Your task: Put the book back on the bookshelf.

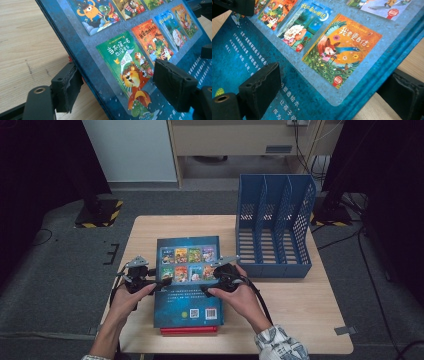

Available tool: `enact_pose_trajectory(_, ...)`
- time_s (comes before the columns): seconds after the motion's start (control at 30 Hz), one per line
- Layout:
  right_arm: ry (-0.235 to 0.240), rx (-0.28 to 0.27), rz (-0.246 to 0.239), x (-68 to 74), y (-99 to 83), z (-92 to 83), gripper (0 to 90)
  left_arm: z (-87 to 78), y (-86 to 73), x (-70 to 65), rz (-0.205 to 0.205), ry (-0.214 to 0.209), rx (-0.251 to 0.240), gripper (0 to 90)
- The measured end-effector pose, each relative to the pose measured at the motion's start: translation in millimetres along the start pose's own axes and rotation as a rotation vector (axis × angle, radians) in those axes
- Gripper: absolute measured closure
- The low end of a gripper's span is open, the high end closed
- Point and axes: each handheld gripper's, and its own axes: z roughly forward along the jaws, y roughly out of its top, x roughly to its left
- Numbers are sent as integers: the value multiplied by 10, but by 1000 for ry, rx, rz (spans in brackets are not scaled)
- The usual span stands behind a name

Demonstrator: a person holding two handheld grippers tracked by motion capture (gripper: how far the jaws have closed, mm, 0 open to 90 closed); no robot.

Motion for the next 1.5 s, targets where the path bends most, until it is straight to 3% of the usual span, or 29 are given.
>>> enact_pose_trajectory(0.27,-11,-12,-14,-13,58,-34,106,-40,79,-8,13,16,1,271)
enact_pose_trajectory(0.53,-46,3,-24,15,150,-100,141,-122,124,8,14,12,-31,328)
enact_pose_trajectory(0.67,-27,-51,-17,-25,191,-156,248,-189,160,36,9,24,-48,351)
enact_pose_trajectory(0.77,-41,-78,-23,-37,229,-198,266,-209,195,39,13,27,-61,379)
enact_pose_trajectory(0.87,-54,-72,-27,-48,267,-206,267,-222,280,28,40,45,-54,386)
enact_pose_trajectory(1.13,-83,-69,-48,-68,375,-206,271,-241,389,44,41,67,-61,408)
enact_pose_trajectory(1.5,-101,-61,-49,-71,486,-242,303,-286,467,88,50,55,-58,443)
